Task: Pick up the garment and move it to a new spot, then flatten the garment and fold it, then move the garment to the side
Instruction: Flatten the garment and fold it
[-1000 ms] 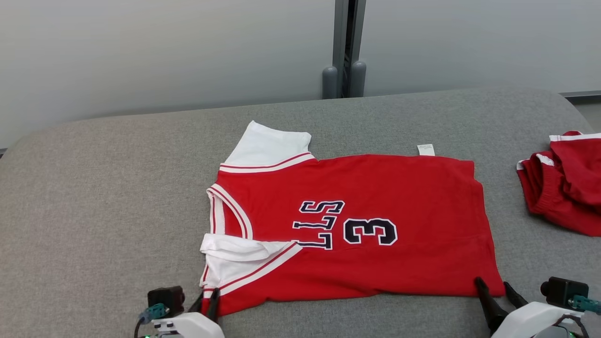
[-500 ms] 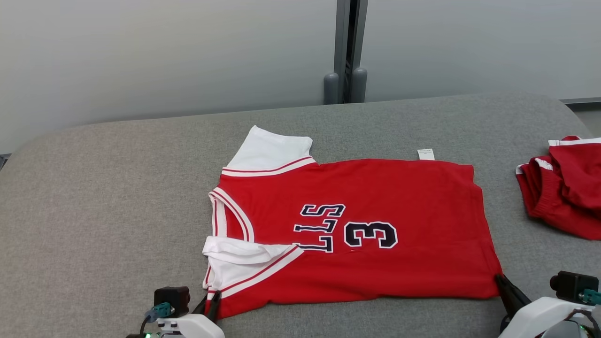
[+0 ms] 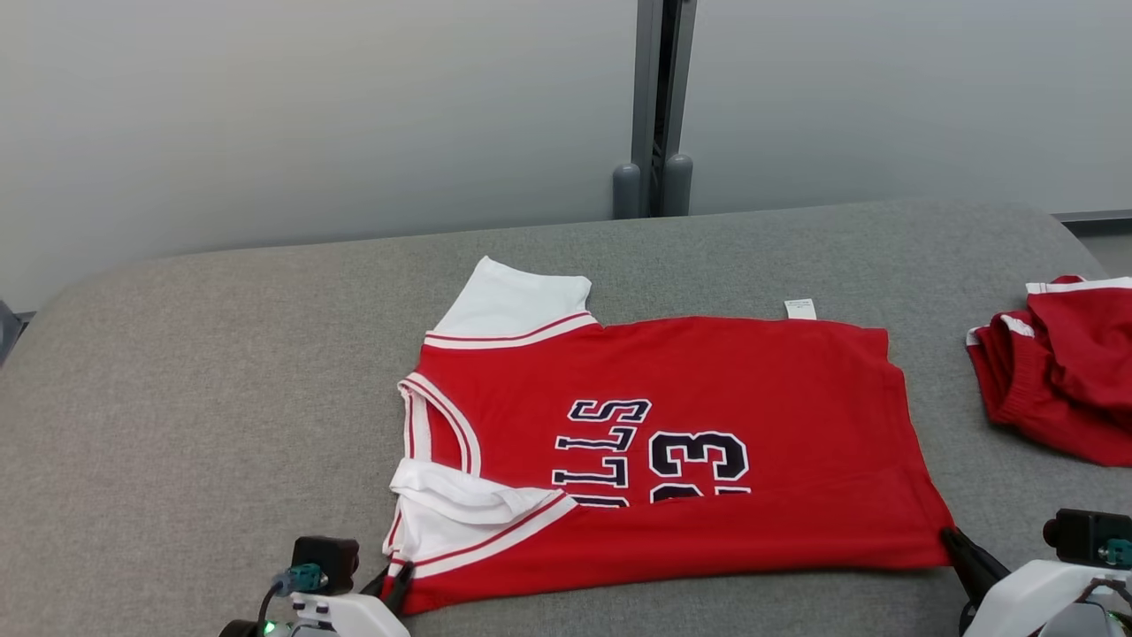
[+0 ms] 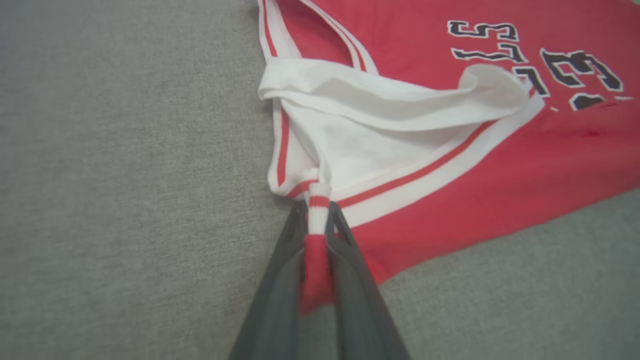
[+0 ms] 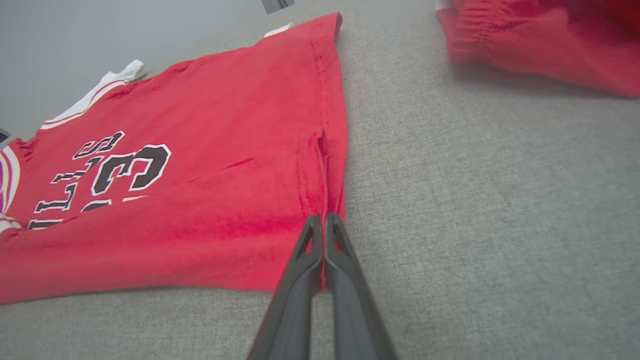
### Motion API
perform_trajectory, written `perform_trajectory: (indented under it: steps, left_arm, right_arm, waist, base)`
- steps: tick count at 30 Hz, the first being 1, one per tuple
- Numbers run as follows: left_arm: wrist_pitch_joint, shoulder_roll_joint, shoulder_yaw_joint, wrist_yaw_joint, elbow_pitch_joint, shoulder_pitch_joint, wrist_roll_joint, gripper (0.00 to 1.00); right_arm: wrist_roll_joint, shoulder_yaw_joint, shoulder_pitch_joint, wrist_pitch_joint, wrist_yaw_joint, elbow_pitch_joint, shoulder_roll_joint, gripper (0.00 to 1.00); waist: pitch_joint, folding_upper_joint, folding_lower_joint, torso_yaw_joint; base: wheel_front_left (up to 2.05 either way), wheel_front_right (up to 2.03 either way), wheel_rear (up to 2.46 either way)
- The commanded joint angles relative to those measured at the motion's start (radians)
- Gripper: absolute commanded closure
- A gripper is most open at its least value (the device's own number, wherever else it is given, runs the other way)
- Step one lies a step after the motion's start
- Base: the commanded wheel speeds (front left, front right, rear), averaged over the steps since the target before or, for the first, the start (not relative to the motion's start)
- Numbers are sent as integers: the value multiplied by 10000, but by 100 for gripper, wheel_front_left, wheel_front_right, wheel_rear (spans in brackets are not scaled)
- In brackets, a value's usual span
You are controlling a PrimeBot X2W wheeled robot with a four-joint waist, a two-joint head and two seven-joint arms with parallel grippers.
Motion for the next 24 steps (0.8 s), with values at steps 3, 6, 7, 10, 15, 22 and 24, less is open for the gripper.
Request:
perform_trajectory:
  steps: [3,6,7,10,15,22,24]
  left_arm:
    - [249,187,-55,29,-354,376,-47,100]
    - [530,274,-117,25,-768,690,-126,100]
    - [623,309,-137,54,-935,786,-144,100]
    - [1049,542,-220,126,-1752,1245,-218,100]
    - [1541,1060,-220,401,-3099,1886,-279,100]
    - [2151,1777,-129,864,-5087,2711,-363,100]
    - [2391,2002,-133,1039,-5758,2976,-357,100]
  right_arm:
    - [304,287,-31,196,-3,-92,-291,100]
    - [556,531,35,427,-3,-182,-461,100]
    - [650,613,74,524,-3,-222,-523,100]
    - [1021,938,218,984,-3,-464,-801,100]
    - [1575,1229,450,1561,-3,-1003,-1291,100]
    - [2221,1344,702,2091,-3,-1783,-1977,100]
    - [2428,1377,813,2346,-3,-2043,-2217,100]
  waist:
    - [-158,-1,0,-11]
    - [-289,-1,0,3]
    - [-333,-1,0,11]
    - [-496,-1,0,42]
    - [-640,-1,0,68]
    - [-722,-1,0,76]
    - [-718,-1,0,80]
  base:
    - [0,0,0]
    - [0,0,0]
    - [0,0,0]
    - [0,0,0]
    - [0,0,0]
    - [0,0,0]
    - [0,0,0]
